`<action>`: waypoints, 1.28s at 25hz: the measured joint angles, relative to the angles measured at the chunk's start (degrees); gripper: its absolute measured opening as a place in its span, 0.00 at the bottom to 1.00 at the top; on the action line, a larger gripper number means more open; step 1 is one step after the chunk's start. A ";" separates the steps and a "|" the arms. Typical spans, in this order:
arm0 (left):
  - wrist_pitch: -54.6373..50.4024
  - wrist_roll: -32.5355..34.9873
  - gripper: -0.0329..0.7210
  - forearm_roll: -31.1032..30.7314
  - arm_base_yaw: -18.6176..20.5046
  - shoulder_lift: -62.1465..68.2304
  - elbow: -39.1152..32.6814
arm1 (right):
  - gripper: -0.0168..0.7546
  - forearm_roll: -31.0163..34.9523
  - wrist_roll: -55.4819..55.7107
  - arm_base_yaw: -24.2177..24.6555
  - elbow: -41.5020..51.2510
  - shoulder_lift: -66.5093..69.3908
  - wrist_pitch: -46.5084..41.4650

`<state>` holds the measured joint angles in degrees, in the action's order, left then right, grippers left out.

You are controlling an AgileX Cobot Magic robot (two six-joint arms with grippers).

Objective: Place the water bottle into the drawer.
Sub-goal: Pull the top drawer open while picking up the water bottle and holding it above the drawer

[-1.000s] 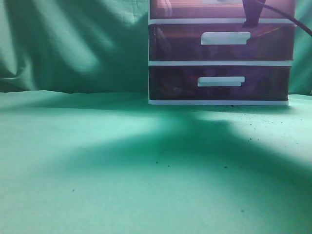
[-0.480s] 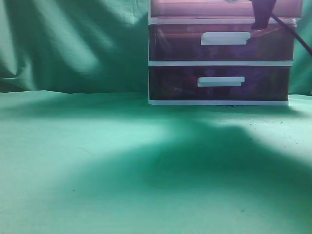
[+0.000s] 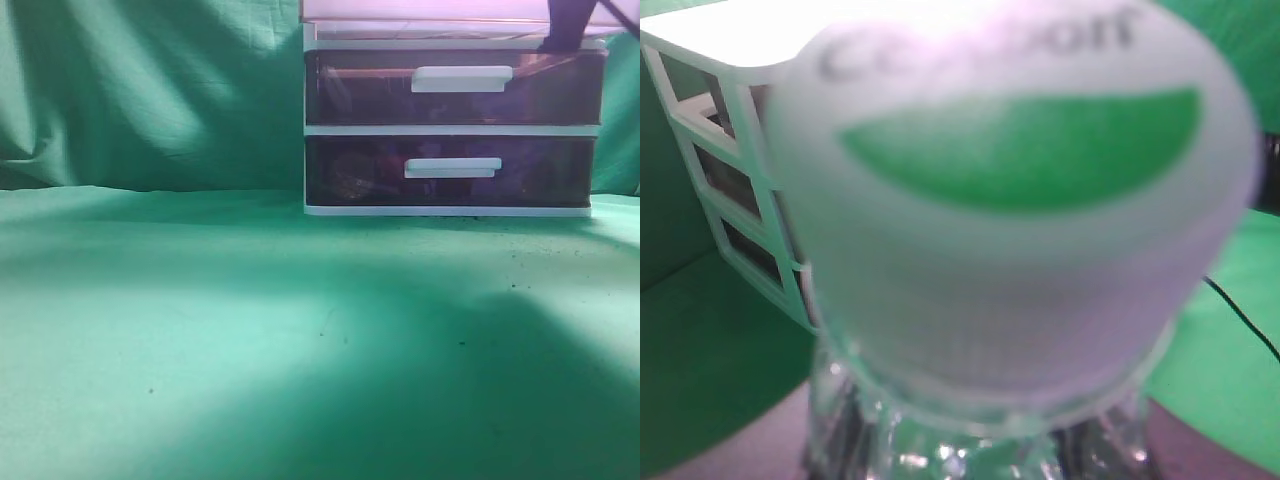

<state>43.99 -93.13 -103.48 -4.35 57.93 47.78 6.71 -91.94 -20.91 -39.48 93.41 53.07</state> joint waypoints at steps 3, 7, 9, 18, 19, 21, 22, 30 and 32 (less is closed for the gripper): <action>0.00 0.00 0.46 0.00 0.00 0.00 0.00 | 0.15 3.45 -0.65 -1.27 1.76 -1.85 -0.13; 0.00 0.00 0.46 0.38 0.00 0.00 0.00 | 0.15 8.52 -1.47 -3.87 3.21 -3.86 -0.54; 0.00 0.00 0.46 2.45 0.00 0.00 0.00 | 0.15 10.31 -1.97 -5.13 3.71 -4.22 -0.54; -1.27 0.00 0.46 5.89 0.00 0.00 0.00 | 0.15 13.54 -9.78 -6.51 3.71 -4.89 -4.65; -1.42 0.00 0.46 6.14 0.00 0.00 0.00 | 0.15 13.63 -10.23 -6.51 3.61 -5.02 -4.99; -1.40 0.00 0.46 7.62 0.00 0.40 0.13 | 0.15 13.93 -10.89 -6.74 3.61 -5.24 -5.33; -1.40 0.00 0.46 8.87 0.00 0.74 0.38 | 0.15 13.93 -11.01 -6.74 3.61 -5.23 -5.48; -2.17 0.00 0.46 14.42 -7.70 12.01 15.14 | 0.15 14.52 -11.14 -6.74 3.61 -5.23 -5.51; -3.51 0.00 0.46 13.68 -10.90 16.91 21.77 | 0.15 14.87 -11.14 -6.74 3.61 -5.23 -5.51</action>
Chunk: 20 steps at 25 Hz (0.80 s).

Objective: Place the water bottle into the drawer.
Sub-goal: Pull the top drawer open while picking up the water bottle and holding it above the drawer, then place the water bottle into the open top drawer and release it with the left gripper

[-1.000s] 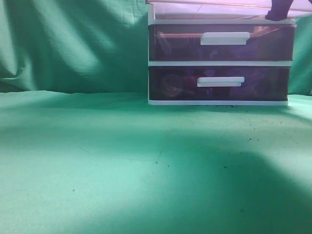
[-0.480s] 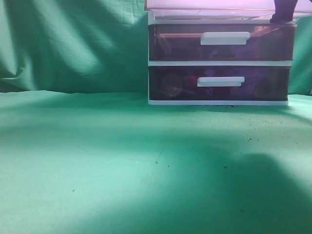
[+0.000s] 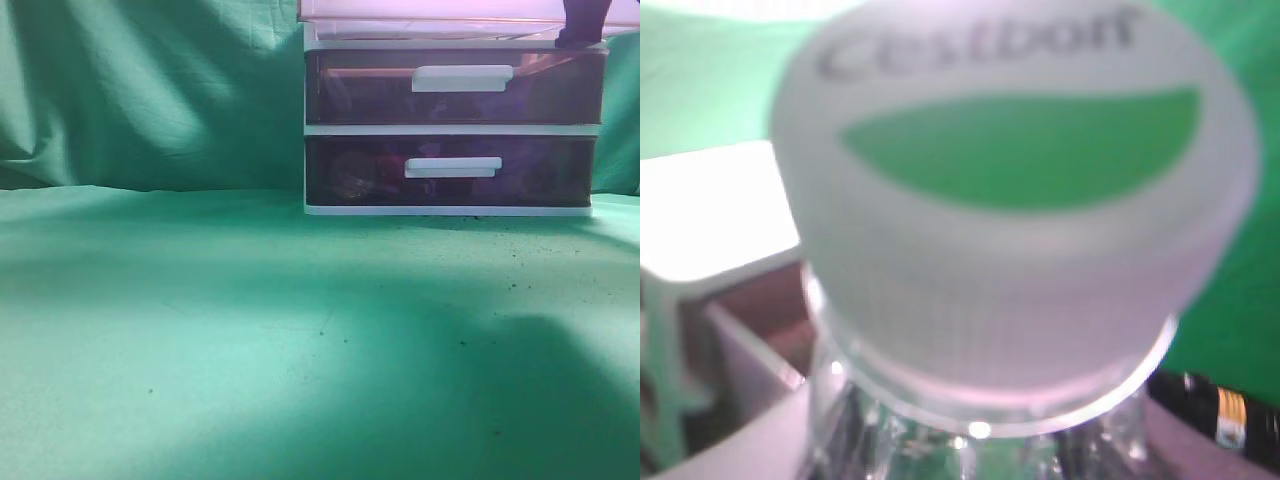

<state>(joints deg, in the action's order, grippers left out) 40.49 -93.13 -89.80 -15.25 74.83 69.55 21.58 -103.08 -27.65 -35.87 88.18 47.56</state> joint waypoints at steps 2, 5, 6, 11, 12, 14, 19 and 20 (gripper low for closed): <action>-2.84 -0.09 0.46 -0.51 -3.19 5.50 7.32 | 0.15 0.00 0.00 0.00 0.00 0.00 0.00; -7.16 -0.09 0.46 -0.50 -6.43 13.40 16.96 | 0.15 0.08 0.00 0.00 0.00 0.00 0.00; -7.56 -0.09 0.46 -0.50 -7.16 16.13 19.84 | 0.15 0.08 0.00 0.00 0.00 0.00 0.00; -8.37 -3.10 0.46 -1.29 -8.16 27.01 28.22 | 0.15 0.08 0.21 -0.08 0.00 0.00 0.00; -8.66 -3.49 0.46 -2.27 -8.16 28.66 29.00 | 0.15 0.08 0.30 -0.08 0.00 0.00 0.00; -8.90 -4.01 0.46 -3.90 -8.16 30.80 29.43 | 0.15 0.08 0.61 -0.08 0.00 -0.02 0.00; -8.90 -6.95 0.46 -9.63 -8.16 33.47 29.71 | 0.15 0.08 1.65 -0.08 0.00 -0.02 -0.13; -8.90 -8.11 0.46 -11.06 -8.16 33.76 29.75 | 0.15 0.08 1.77 -0.08 0.00 -0.02 -0.24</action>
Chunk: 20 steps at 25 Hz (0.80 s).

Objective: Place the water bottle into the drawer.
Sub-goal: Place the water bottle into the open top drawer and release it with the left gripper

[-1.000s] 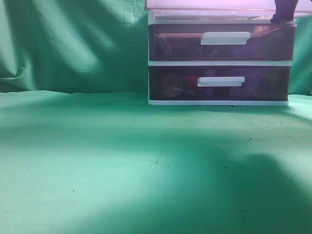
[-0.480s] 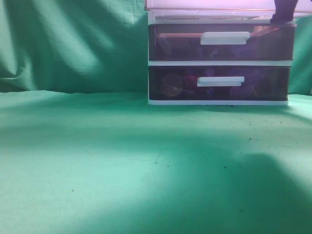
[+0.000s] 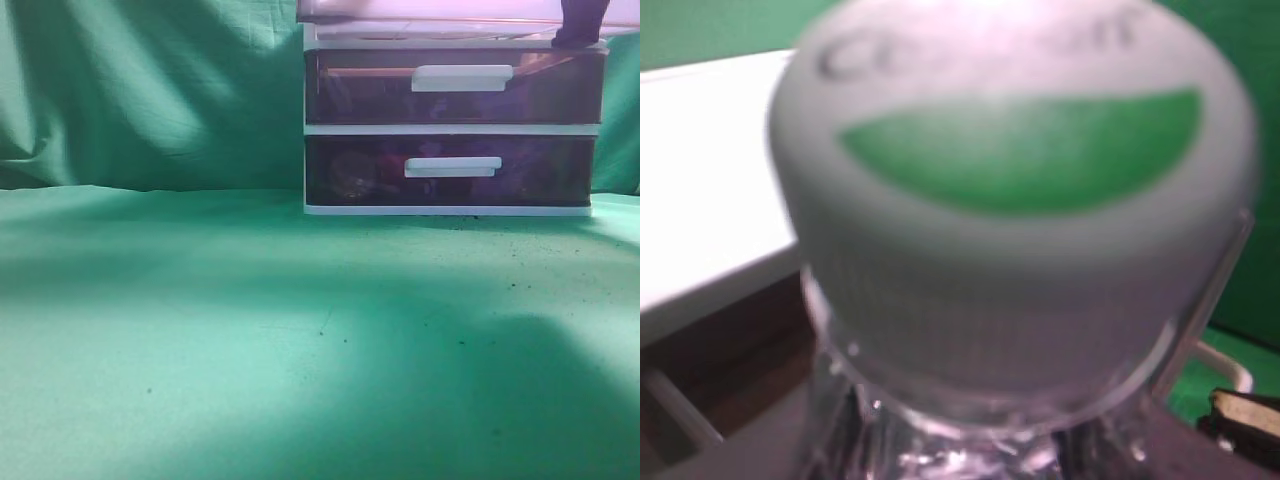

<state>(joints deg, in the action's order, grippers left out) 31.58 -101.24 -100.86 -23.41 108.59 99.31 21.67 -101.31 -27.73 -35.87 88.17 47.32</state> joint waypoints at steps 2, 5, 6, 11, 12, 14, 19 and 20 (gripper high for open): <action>0.00 -2.33 0.46 -2.04 0.00 0.70 0.23 | 0.15 0.00 0.00 0.00 0.00 0.00 -0.03; 0.21 -3.85 0.53 -2.73 0.00 1.48 0.51 | 0.15 -0.10 0.10 0.00 0.00 0.00 -0.03; 0.33 -4.28 0.59 -2.73 0.00 1.64 0.51 | 0.15 -0.10 0.10 0.00 0.00 0.00 -0.03; 1.60 -5.16 0.91 3.16 -0.67 1.79 0.51 | 0.15 -0.10 0.10 0.00 0.00 0.00 -0.39; 1.36 -4.75 0.90 4.53 -1.12 1.79 0.51 | 0.15 -0.10 0.10 0.00 0.00 0.00 -0.39; 0.02 -2.03 0.90 7.75 -2.62 2.05 0.51 | 0.15 -0.10 0.10 0.00 0.00 0.00 -0.47; -3.32 12.04 0.83 18.27 -7.04 5.35 2.60 | 0.15 0.01 0.10 0.00 0.00 0.00 -0.63; -3.78 15.24 0.83 20.86 -7.96 6.56 3.85 | 0.15 0.01 0.10 0.00 0.00 0.00 -0.63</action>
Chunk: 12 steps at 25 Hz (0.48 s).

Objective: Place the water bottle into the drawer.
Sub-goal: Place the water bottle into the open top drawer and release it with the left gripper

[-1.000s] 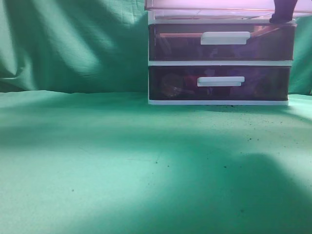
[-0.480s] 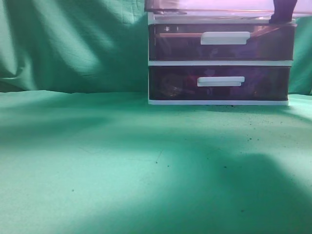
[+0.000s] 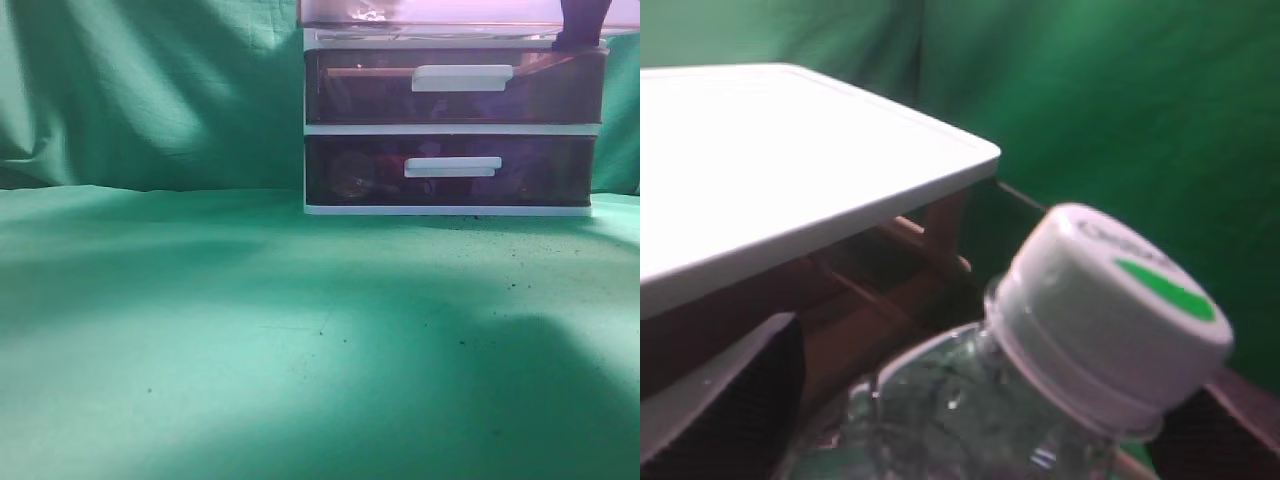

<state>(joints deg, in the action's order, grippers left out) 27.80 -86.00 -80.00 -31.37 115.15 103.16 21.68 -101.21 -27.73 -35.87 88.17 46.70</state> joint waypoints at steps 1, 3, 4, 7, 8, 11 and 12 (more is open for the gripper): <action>-0.25 2.73 0.83 2.39 -0.89 1.19 1.33 | 0.15 0.11 0.00 0.00 0.00 0.00 0.00; -0.48 7.16 0.83 5.98 -2.41 3.85 4.44 | 0.15 0.11 0.00 0.00 0.00 0.00 0.00; -0.48 8.56 0.83 7.61 -3.07 5.52 6.46 | 0.15 0.11 0.00 0.00 0.00 0.00 0.00; -0.48 10.90 0.83 11.86 -4.45 10.70 12.94 | 0.15 0.57 0.00 -0.04 0.00 0.00 0.00; -0.34 11.14 0.83 12.87 -4.87 12.56 15.39 | 0.15 0.79 0.00 -0.04 0.00 0.00 0.00; 0.13 11.66 0.83 14.25 -5.22 17.30 21.91 | 0.15 1.00 1.13 -0.04 0.00 0.00 0.00; 0.54 11.92 0.83 15.29 -5.22 18.42 23.54 | 0.15 1.09 1.58 -0.04 0.00 0.00 0.00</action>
<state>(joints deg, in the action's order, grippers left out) 28.34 -74.08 -64.71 -36.58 133.57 126.70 22.77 -99.63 -27.77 -35.87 88.17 46.70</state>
